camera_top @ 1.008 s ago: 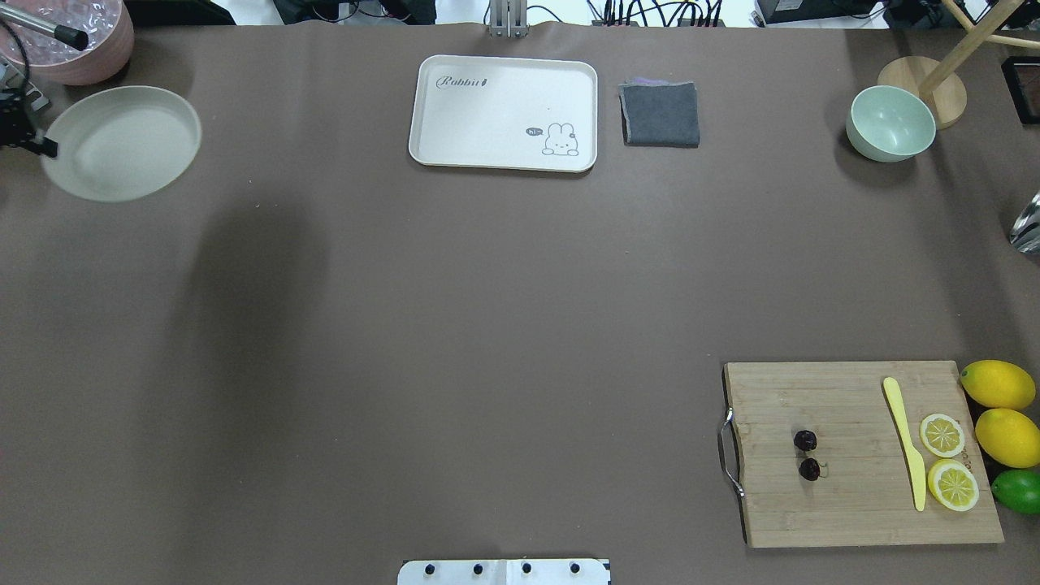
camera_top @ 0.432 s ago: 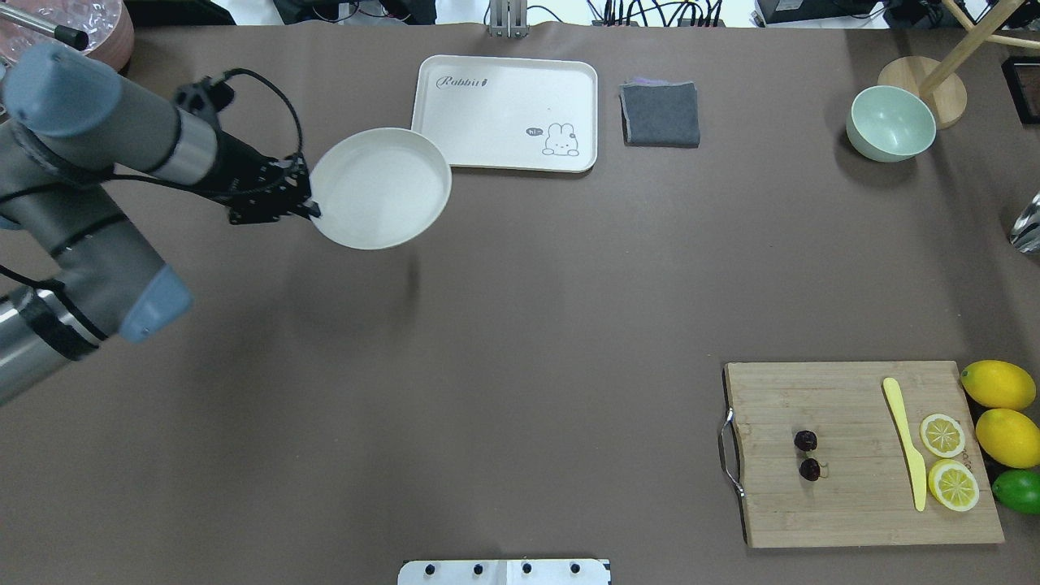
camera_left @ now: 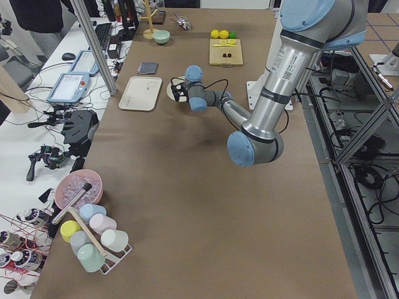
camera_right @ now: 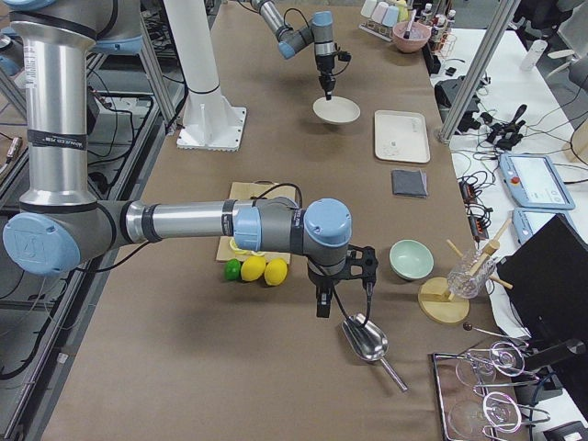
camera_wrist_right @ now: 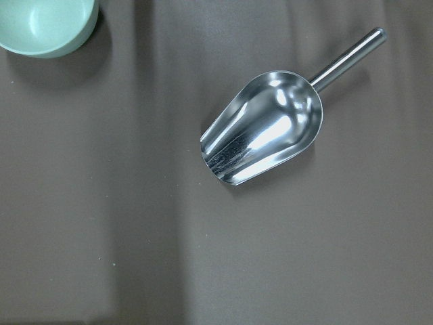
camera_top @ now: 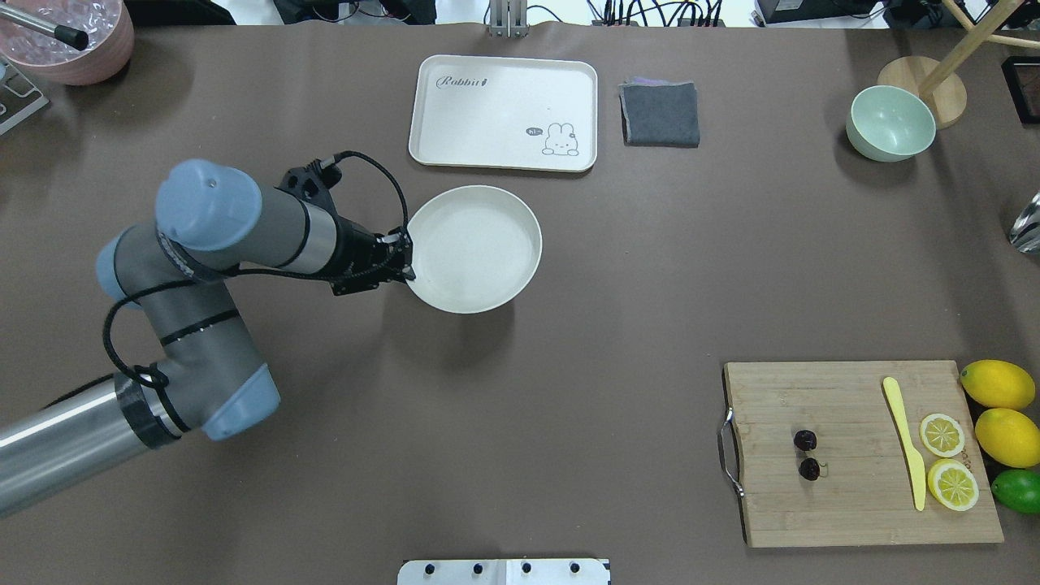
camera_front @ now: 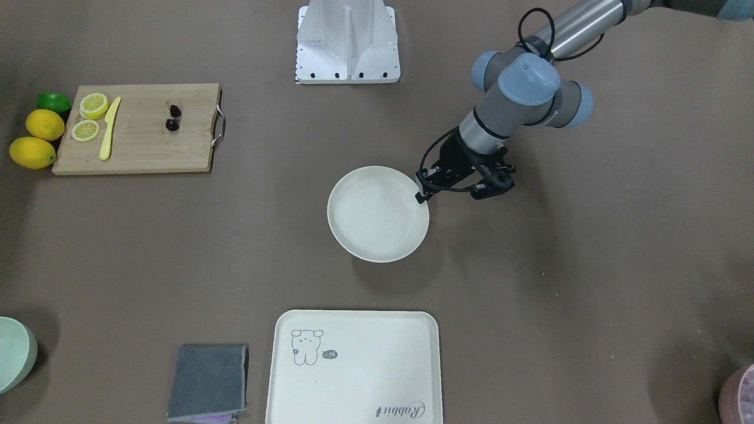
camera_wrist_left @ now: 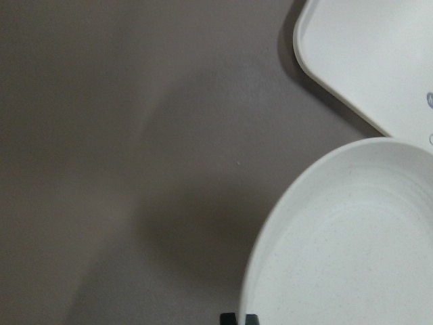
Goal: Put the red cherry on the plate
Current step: 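Carry the white plate with the left gripper to the table center and release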
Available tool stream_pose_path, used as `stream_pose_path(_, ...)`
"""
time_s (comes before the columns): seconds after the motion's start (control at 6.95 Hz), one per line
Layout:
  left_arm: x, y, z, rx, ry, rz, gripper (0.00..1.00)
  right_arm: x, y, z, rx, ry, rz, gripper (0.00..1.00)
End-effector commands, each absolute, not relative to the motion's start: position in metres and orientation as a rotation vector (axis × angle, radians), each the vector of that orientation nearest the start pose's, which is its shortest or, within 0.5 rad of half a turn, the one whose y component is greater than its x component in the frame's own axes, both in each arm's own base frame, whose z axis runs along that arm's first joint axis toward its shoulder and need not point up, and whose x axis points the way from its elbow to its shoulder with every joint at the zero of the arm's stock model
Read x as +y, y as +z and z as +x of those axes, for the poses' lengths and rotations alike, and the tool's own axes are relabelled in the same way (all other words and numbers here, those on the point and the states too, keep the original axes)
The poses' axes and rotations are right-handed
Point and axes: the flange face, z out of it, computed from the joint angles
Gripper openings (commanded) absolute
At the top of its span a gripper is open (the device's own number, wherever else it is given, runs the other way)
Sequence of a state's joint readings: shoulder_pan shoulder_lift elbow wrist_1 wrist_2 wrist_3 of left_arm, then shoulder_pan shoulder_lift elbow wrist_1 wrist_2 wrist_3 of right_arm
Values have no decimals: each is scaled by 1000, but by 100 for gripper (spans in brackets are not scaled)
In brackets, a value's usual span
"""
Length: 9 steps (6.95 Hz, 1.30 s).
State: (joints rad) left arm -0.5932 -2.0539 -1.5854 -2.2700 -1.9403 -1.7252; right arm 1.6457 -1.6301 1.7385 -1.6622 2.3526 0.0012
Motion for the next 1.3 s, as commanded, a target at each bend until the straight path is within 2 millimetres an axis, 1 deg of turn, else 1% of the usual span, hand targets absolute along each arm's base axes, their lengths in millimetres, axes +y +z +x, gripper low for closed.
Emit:
stream_pose_path(0.0,-404,295,542,1218,-396,-47,0,-461,612,97,-794,68,45,100)
stream_pose_path(0.14,-397,298,546,1212,-384,-54,0,-460,609,94,-830,65,47,100)
stream_pose_path(0.29,-396,297,547,1213,-378,-52,0,-461,604,94,-830,63,55,100)
stream_pose_path(0.43,-399,297,544,1213,-379,-45,87,-465,600,94,-828,62,63,100)
stream_pose_path(0.58,-401,297,542,1213,-386,-37,98,-469,575,83,-835,86,72,100)
stream_pose_path(0.72,-408,293,536,1221,-395,-9,98,-471,526,46,-847,114,69,100)
stream_pose_path(0.86,-432,290,515,1221,-349,79,98,-466,483,0,-865,136,41,100)
stream_pose_path(1.01,-456,296,492,1195,-298,164,98,-457,445,-44,-872,117,29,100)
stream_pose_path(1.15,-479,309,475,1086,-221,228,98,-450,427,-81,-868,139,42,100)
